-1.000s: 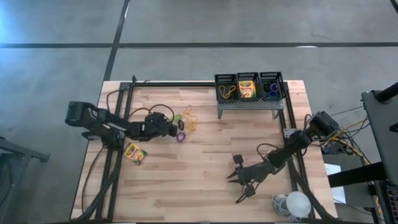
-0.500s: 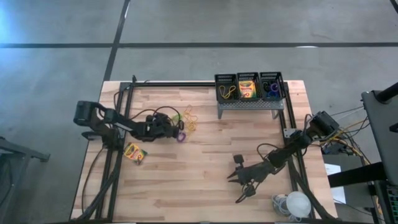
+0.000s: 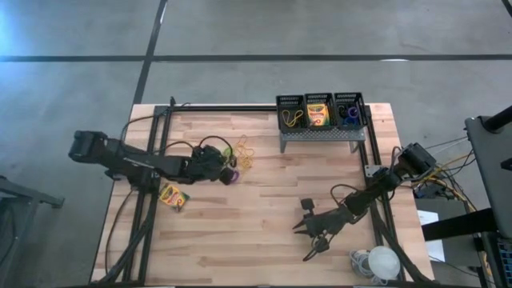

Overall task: Pick & Place Office Desk Supplies
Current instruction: Put the yellow rubber band into the left black basket on the shelf

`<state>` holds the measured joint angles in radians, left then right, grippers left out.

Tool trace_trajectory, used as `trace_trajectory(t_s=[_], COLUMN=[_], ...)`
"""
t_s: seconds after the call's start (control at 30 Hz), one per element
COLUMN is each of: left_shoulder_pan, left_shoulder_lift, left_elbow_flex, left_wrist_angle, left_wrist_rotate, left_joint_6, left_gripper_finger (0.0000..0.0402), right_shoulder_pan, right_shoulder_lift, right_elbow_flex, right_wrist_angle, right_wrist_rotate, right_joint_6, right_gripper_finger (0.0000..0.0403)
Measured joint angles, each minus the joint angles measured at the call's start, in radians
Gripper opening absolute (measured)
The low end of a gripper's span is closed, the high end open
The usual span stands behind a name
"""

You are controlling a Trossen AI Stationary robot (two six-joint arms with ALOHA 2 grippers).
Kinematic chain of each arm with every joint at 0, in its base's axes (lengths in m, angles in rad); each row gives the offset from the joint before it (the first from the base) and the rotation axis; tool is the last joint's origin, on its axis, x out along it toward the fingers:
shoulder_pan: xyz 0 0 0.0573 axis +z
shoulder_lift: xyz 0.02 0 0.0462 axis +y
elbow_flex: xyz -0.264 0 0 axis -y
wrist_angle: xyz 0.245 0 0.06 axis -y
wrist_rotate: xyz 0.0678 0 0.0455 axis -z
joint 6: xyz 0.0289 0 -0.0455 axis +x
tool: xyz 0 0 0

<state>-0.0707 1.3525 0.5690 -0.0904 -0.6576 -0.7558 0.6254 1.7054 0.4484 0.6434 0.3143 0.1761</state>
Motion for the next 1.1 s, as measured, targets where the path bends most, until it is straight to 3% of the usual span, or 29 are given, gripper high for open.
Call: trace_trajectory(t_s=[0.27, 0.57, 0.9, 1.1], left_shoulder_pan=[-0.106, -0.194, -0.222, -0.221], left_shoulder_lift=[-0.015, 0.107, 0.428, 0.579], left_elbow_flex=[0.118, 0.245, 0.379, 0.484], left_wrist_angle=[0.02, 0.249, 0.395, 0.404], left_wrist_rotate=[-0.015, 0.027, 0.063, 0.216], left_joint_6=[0.047, 0.273, 0.307, 0.326], left_gripper_finger=[0.0001, 0.0001, 0.0, 0.0], right_shoulder_pan=[0.0, -0.012, -0.01, -0.008], right_shoulder_lift=[0.0, -0.003, -0.137, -0.194], right_elbow_flex=[0.0, 0.0, -0.034, -0.083], right_wrist_angle=[-0.002, -0.003, 0.002, 0.009], right_wrist_rotate=[0.0, 0.06, 0.238, 0.272], right_joint_6=[0.008, 0.106, 0.099, 0.106], right_gripper_finger=[0.0057, 0.008, 0.0128, 0.0145])
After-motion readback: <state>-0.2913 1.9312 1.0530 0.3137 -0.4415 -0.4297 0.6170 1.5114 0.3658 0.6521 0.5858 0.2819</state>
